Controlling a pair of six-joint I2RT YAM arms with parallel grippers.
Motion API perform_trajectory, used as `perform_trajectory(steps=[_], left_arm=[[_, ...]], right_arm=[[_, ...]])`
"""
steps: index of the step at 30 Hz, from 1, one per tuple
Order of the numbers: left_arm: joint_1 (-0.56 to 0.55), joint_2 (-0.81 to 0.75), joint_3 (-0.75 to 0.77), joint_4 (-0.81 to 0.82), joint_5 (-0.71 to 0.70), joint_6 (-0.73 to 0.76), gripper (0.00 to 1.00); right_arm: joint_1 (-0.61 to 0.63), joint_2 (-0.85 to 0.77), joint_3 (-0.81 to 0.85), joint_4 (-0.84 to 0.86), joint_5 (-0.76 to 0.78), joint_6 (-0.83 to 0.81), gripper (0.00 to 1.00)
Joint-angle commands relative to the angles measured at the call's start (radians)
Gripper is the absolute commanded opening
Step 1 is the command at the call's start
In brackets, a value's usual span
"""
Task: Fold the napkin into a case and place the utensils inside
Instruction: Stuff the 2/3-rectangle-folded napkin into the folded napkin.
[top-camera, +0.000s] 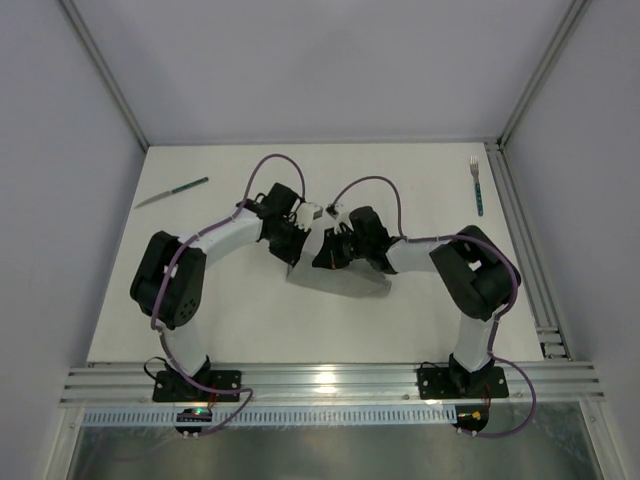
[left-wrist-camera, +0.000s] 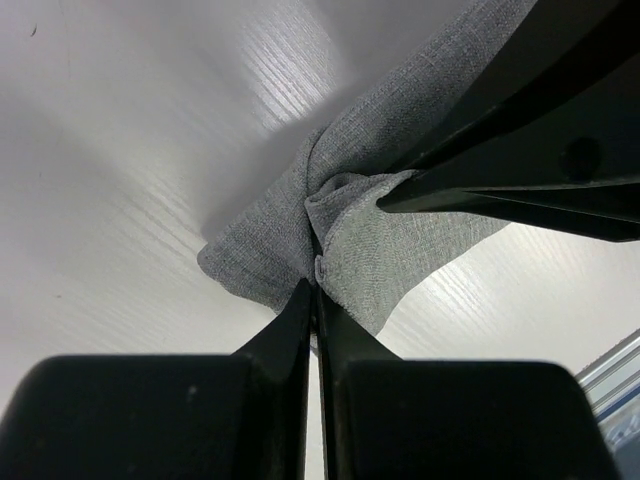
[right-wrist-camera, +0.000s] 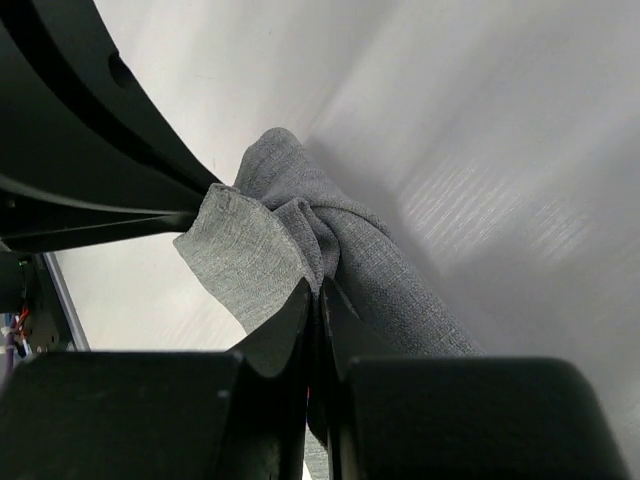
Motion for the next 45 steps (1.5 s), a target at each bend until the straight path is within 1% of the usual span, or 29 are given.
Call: perform_trajectory(steps=[1,2,7,8,9,10,11,13,14,17,21,25,27,31,32,34,38,41,45], left_arm=[[0.003,-0.004,0.040,-0.015,0.027,0.009,0.00],[0.003,-0.003,0.037,-0.016,0.026,0.011,0.00],[0.003,0.005,0.025,-0.022,0.016,0.028,0.00],[0.003,0.007,0.023,-0.024,0.015,0.034,0.02],[0.003,0.008,0.023,-0.027,0.015,0.035,0.07],[0.003,0.007,0.023,-0.030,0.013,0.037,0.15],[0.003,-0.001,0.023,-0.031,0.009,0.035,0.26],[0.008,-0.016,0.025,-0.024,-0.007,0.029,0.33],[0.011,-0.033,0.025,-0.009,-0.013,0.025,0.39],[0.022,-0.032,0.046,0.007,-0.050,0.017,0.41],[0.020,0.055,0.074,0.001,-0.065,0.026,0.41],[0.006,0.092,0.083,-0.002,-0.070,0.060,0.42],[-0.011,0.094,0.082,-0.010,-0.074,0.075,0.39],[-0.028,0.106,0.069,-0.042,-0.103,0.103,0.29],[-0.026,0.108,0.068,-0.044,-0.125,0.106,0.19],[-0.026,0.105,0.065,-0.039,-0.139,0.106,0.01],[-0.009,0.010,0.065,0.031,-0.148,0.068,0.00],[0.026,-0.016,0.123,0.006,-0.047,0.011,0.00],[0.031,-0.009,0.115,-0.012,-0.005,-0.005,0.00]], right_arm=[[0.004,-0.009,0.083,-0.101,0.041,-0.029,0.09],[0.004,0.008,0.099,-0.139,0.044,-0.037,0.10],[-0.010,0.075,0.149,-0.206,0.058,-0.031,0.11],[-0.013,0.087,0.157,-0.219,0.058,-0.029,0.11],[-0.016,0.104,0.157,-0.226,0.066,-0.023,0.11],[-0.023,0.112,0.156,-0.232,0.072,-0.022,0.11],[-0.025,0.120,0.154,-0.248,0.070,-0.023,0.10],[-0.027,0.129,0.148,-0.270,0.072,-0.044,0.10],[-0.027,0.126,0.136,-0.262,0.069,-0.043,0.09],[-0.027,0.112,0.094,-0.223,0.058,-0.023,0.09],[-0.027,0.111,0.076,-0.181,0.041,-0.008,0.08],[-0.027,0.104,0.079,-0.175,0.035,-0.009,0.08],[-0.027,0.103,0.080,-0.180,0.038,-0.014,0.08],[-0.027,0.103,0.085,-0.175,0.035,-0.008,0.07],[-0.027,0.103,0.085,-0.173,0.035,-0.006,0.07],[-0.027,0.103,0.090,-0.175,0.035,-0.011,0.08],[-0.028,0.107,0.097,-0.222,0.047,-0.037,0.07],[-0.028,0.103,0.091,-0.224,0.049,-0.041,0.08],[-0.028,0.097,0.111,-0.242,0.041,-0.058,0.12]])
